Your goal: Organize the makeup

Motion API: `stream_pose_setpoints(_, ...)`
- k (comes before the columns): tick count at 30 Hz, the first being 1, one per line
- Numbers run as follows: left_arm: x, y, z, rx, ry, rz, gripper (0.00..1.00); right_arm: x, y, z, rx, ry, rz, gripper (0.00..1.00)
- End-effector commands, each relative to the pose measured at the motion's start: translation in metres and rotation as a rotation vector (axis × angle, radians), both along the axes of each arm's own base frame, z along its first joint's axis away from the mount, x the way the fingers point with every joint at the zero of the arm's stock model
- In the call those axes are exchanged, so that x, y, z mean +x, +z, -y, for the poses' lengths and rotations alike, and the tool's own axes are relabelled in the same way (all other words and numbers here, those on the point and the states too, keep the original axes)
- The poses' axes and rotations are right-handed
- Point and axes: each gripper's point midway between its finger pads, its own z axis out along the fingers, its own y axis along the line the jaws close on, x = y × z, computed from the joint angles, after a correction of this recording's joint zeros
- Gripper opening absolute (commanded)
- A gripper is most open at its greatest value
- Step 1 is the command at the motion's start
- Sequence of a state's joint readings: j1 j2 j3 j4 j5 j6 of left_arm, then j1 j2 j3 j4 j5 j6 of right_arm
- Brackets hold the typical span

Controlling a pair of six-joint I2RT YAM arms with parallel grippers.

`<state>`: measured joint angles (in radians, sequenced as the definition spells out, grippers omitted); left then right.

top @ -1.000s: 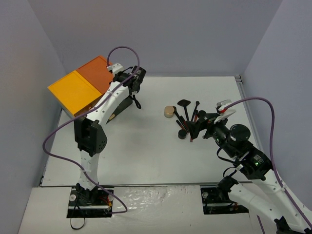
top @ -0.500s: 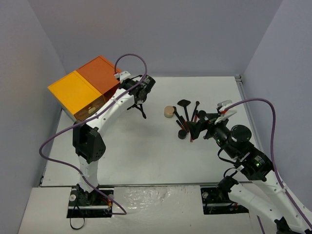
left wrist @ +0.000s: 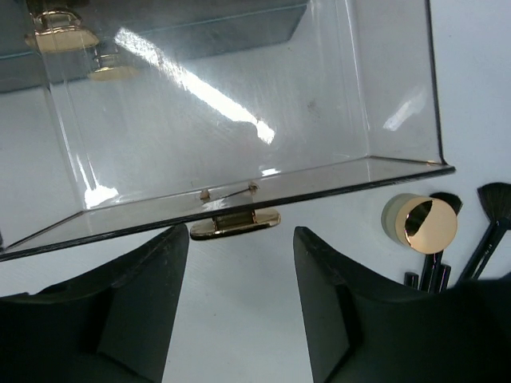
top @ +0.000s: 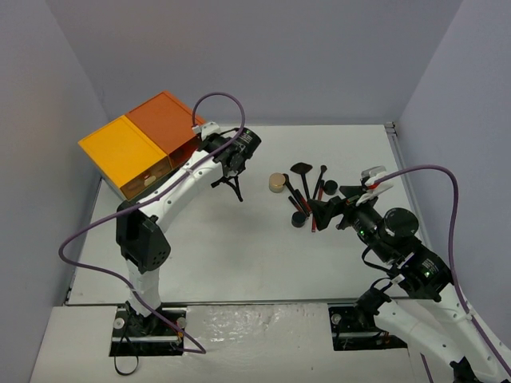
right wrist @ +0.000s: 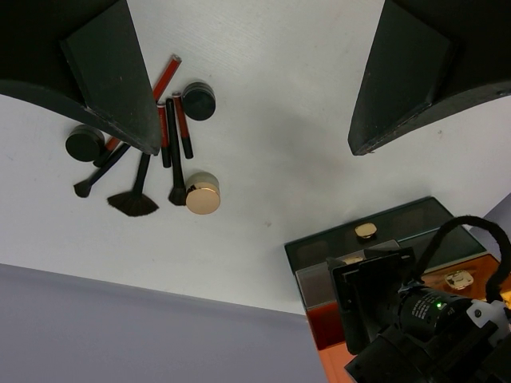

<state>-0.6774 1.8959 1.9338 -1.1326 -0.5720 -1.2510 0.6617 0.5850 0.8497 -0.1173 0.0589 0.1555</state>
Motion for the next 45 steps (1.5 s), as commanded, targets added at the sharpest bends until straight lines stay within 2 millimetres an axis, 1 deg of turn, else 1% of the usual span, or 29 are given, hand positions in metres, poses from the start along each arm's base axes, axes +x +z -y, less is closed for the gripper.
stream_pose_setpoints(1,-0.012,0.052,0.0,-0.071,-0.027,0.087,0.59,0.003,0.022,-0.006,0.042,0.019,0.058,1.0)
stream_pose_setpoints(3,-0.014,0.054,0.002,-0.083,-0.035,0.087,0.65,0.004,0.021,-0.008,0.043,0.023,0.054,1.0)
stream_pose_setpoints(5,-0.017,0.058,0.004,-0.091,-0.05,0.093,0.67,0.004,0.022,-0.009,0.044,0.026,0.052,1.0)
stream_pose_setpoints(9,-0.021,0.076,0.014,-0.086,-0.131,0.13,0.69,0.008,0.025,-0.008,0.049,0.007,0.047,1.0)
stream_pose_setpoints(11,-0.025,0.083,0.033,-0.081,-0.228,0.135,0.7,0.012,0.025,-0.009,0.056,-0.011,0.031,1.0)
stream_pose_setpoints(13,-0.027,0.097,0.053,-0.077,-0.333,0.162,0.72,0.017,0.021,-0.01,0.052,-0.029,0.002,0.99)
stream_pose_setpoints(14,-0.029,0.1,0.062,-0.06,-0.4,0.164,0.73,0.021,0.018,-0.01,0.053,-0.044,-0.015,0.99)
stream_pose_setpoints(16,-0.035,0.104,0.085,-0.093,-0.499,0.175,0.74,0.03,0.01,-0.009,0.053,-0.091,-0.059,0.97)
stream_pose_setpoints(17,-0.037,0.106,0.092,-0.112,-0.536,0.181,0.74,0.033,0.007,-0.007,0.054,-0.115,-0.077,0.94)
stream_pose_setpoints(19,-0.043,0.1,0.095,-0.106,-0.597,0.175,0.74,0.043,-0.008,-0.005,0.035,-0.172,-0.135,0.91)
stream_pose_setpoints(21,-0.047,0.109,0.097,-0.115,-0.665,0.213,0.75,0.05,-0.022,0.003,0.027,-0.249,-0.2,0.87)
stream_pose_setpoints(23,-0.057,0.13,0.094,-0.128,-0.74,0.276,0.76,0.062,-0.05,0.008,-0.009,-0.32,-0.297,0.84)
stream_pose_setpoints(24,-0.058,0.131,0.095,-0.118,-0.775,0.287,0.77,0.066,-0.063,0.013,-0.01,-0.353,-0.344,0.83)
stream_pose_setpoints(26,-0.065,0.145,0.088,-0.099,-0.817,0.324,0.82,0.074,-0.084,0.025,0.015,-0.404,-0.42,0.81)
stream_pose_setpoints(29,-0.072,0.158,0.069,-0.048,-0.847,0.354,0.92,0.084,-0.121,0.042,0.021,-0.47,-0.537,0.78)
stream_pose_setpoints(31,-0.074,0.167,0.051,-0.034,-0.84,0.38,0.97,0.087,-0.148,0.047,-0.009,-0.503,-0.609,0.76)
stream_pose_setpoints(33,-0.074,0.162,0.038,-0.025,-0.835,0.374,0.97,0.087,-0.172,0.045,-0.037,-0.506,-0.674,0.74)
stream_pose_setpoints(35,-0.073,0.16,0.02,-0.041,-0.814,0.372,0.97,0.086,-0.202,0.041,-0.077,-0.508,-0.758,0.72)
stream_pose_setpoints(36,-0.072,0.158,0.009,-0.057,-0.8,0.37,0.97,0.086,-0.21,0.04,-0.078,-0.512,-0.776,0.71)
stream_pose_setpoints(38,-0.071,0.155,-0.007,-0.077,-0.78,0.366,0.97,0.086,-0.233,0.039,-0.095,-0.523,-0.83,0.69)
stream_pose_setpoints(42,-0.075,0.154,-0.034,-0.087,-0.746,0.371,0.97,0.083,-0.263,0.036,-0.093,-0.541,-0.9,0.62)
stream_pose_setpoints(45,-0.078,0.15,-0.045,-0.072,-0.737,0.362,0.97,0.08,-0.281,0.039,-0.104,-0.574,-0.937,0.61)
